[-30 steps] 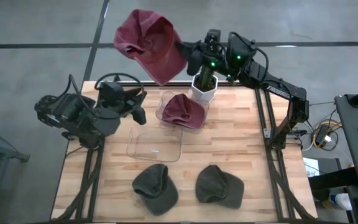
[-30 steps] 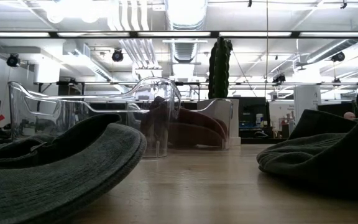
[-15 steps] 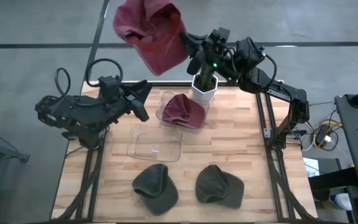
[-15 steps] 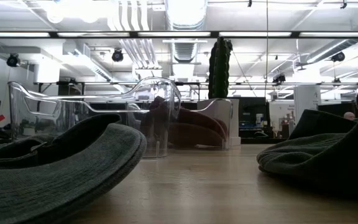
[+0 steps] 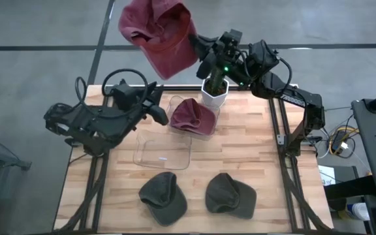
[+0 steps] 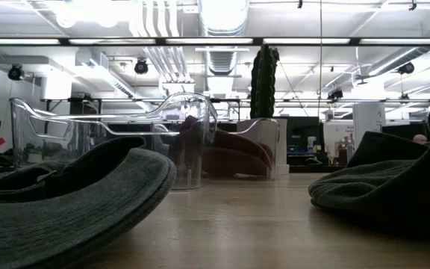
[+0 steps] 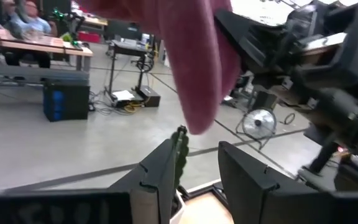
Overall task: Pick & Place hat
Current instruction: Put the red cap into the top transparent bin
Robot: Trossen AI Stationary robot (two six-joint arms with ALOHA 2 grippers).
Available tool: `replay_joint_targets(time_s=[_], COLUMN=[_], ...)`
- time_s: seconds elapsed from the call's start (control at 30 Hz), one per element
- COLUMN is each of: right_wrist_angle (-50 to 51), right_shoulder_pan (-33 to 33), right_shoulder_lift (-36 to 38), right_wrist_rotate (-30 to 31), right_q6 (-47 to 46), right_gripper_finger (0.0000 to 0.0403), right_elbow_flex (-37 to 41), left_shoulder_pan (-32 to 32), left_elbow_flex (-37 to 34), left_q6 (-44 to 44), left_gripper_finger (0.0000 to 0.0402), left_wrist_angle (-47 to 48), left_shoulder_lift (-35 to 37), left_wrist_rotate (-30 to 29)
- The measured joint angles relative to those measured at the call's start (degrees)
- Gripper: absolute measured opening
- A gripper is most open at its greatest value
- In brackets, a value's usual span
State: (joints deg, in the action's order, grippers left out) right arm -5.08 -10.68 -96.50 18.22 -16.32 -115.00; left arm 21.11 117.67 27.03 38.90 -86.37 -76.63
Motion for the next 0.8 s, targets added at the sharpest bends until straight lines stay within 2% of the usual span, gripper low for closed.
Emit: replay_joint_targets(time_s=[0.3, 0.57, 0.7, 0.8], right_wrist_angle=[0.22, 0.04, -0.28, -0.82], right_shoulder_pan=[0.99, 0.96, 1.43, 1.86], right_shoulder_lift=[-1.16, -0.84, -0.70, -0.49], right_wrist_rotate=[-0.03, -0.15, -1.09, -1.09], right_q6=[0.04, -0.02, -0.02, -0.02], right_gripper_finger=[0.0013, 0.0013, 0.0013, 0.0013], right_elbow_flex=[0.11, 0.20, 0.20, 0.11], left_shoulder_pan=[-4.40, -5.49, -6.45, -6.76], left_elbow_flex=[0.02, 0.00, 0.02, 0.02], left_q6=[-2.25, -3.65, -5.69, -5.35], left_gripper_finger=[0.0117, 0.0111, 0.0062, 0.0015], left_wrist_angle=[-3.89, -3.92, -4.82, -4.97], left_shoulder_lift=[-0.17, -0.07, 0.01, 0.22], left_wrist_rotate=[0.19, 1.54, 5.55, 5.61])
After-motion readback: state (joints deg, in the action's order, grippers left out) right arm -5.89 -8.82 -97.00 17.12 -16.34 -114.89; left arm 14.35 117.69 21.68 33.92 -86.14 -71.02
